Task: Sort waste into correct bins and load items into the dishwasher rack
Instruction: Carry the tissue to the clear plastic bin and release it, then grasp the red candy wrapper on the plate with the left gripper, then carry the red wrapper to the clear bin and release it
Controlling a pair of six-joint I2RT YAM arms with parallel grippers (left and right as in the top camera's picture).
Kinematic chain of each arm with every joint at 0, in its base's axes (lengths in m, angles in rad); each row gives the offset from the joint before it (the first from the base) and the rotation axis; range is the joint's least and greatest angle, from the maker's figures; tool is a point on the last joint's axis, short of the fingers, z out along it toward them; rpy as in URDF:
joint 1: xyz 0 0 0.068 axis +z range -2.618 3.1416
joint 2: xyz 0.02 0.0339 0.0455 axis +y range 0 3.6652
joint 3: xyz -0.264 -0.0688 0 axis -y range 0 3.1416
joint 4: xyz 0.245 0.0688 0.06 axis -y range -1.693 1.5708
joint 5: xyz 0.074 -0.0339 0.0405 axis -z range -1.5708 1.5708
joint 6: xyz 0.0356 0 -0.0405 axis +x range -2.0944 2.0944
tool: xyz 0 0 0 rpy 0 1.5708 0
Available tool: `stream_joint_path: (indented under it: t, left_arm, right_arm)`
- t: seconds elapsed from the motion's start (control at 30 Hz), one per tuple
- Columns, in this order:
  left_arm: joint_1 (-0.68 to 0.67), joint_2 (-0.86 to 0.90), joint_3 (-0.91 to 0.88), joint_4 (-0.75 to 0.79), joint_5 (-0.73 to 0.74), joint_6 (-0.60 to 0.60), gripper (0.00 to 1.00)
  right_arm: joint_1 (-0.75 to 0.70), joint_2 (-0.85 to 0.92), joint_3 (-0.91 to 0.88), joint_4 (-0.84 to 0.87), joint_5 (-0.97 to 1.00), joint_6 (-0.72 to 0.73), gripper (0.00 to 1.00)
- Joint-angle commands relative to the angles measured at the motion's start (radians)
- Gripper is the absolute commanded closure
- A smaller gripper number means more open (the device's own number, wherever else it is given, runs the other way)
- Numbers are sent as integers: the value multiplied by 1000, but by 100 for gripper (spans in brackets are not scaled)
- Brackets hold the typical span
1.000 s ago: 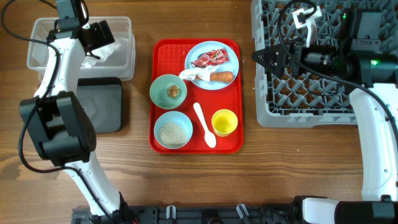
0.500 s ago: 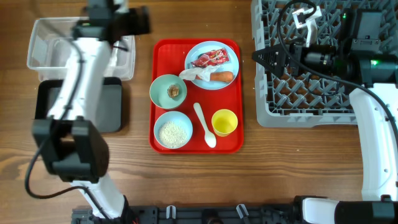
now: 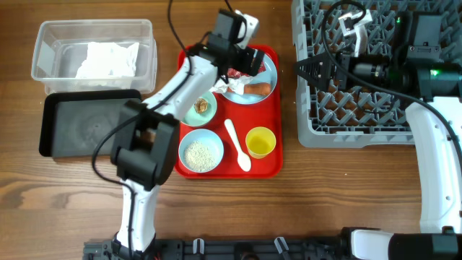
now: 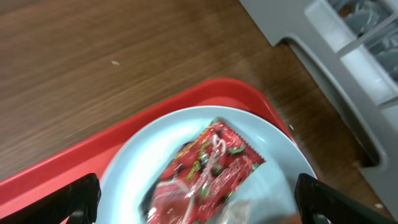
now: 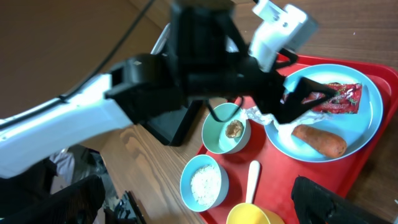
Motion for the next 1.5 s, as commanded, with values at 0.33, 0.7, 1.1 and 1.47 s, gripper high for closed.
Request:
stream_joint_path:
  t: [0.33, 0.7, 1.1, 1.47]
  left_arm:
    - [-28, 175, 2, 64, 2, 2, 12]
    - [-27, 185, 3, 48, 3, -23, 96]
    - [87, -185, 5, -113, -4, -143, 96]
    - [460, -379, 5, -275, -45, -142, 96]
  right_arm:
    - [0, 4, 17, -58, 61, -4, 0]
    - [0, 4, 17, -71, 76, -4, 0]
    - [0, 4, 17, -69, 76, -4, 0]
    - [0, 4, 17, -58, 75, 0, 0]
